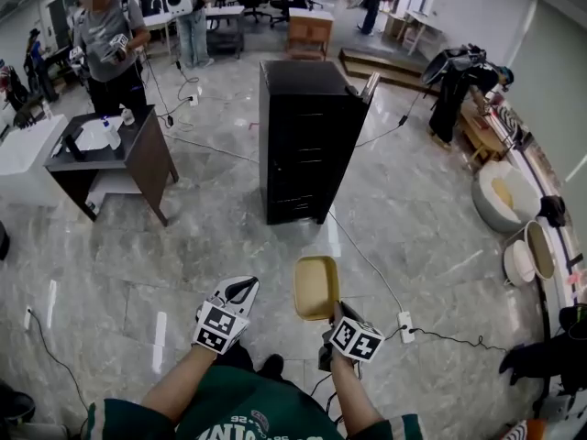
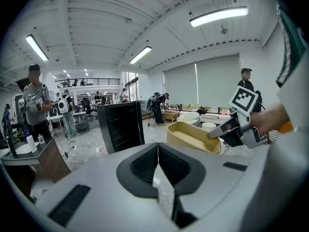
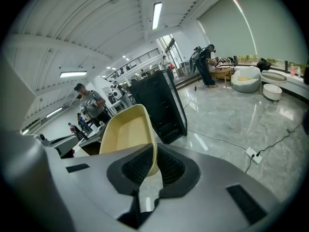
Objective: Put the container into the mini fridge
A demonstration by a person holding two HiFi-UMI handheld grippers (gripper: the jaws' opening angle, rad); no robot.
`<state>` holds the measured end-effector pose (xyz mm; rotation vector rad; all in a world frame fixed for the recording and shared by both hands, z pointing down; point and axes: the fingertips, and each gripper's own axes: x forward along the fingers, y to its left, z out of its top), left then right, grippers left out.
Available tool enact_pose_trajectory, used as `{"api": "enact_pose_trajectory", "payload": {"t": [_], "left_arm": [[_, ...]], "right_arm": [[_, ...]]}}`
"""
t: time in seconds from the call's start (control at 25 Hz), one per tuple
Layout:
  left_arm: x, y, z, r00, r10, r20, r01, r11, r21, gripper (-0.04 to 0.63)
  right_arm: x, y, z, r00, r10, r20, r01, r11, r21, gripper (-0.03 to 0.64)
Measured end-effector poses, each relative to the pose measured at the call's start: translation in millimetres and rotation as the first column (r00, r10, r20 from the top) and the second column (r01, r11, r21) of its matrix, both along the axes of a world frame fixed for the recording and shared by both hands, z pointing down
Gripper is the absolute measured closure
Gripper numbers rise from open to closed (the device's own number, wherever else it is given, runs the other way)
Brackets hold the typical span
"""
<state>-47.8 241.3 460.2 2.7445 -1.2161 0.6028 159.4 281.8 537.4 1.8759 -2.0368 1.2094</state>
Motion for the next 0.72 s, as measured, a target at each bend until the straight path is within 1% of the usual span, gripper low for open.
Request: {"api": "enact_pose_trajectory", "payload": {"t": [0.28, 0.56, 0.72], "left_arm": [[6, -2, -2, 1.0, 0.012, 0.011, -0.012, 1.0, 0.005, 0.581], [10, -19, 0, 1.0, 0.011, -0.007, -0.011, 1.0, -0.008, 0.581], [17, -34, 3, 1.0, 0.018, -0.024, -0.018, 1.0, -0.003, 0.581]], "right_arm": [[3, -2, 5, 1.0, -0.001, 0.009, 0.001, 1.0, -0.009, 0.569], [2, -14, 7, 1.0, -0.015, -0.012, 0.015, 0.999, -0.03, 0.569], [7, -25, 10, 1.0, -0.013, -0.02, 0.012, 0.999, -0.033, 0.569]]}}
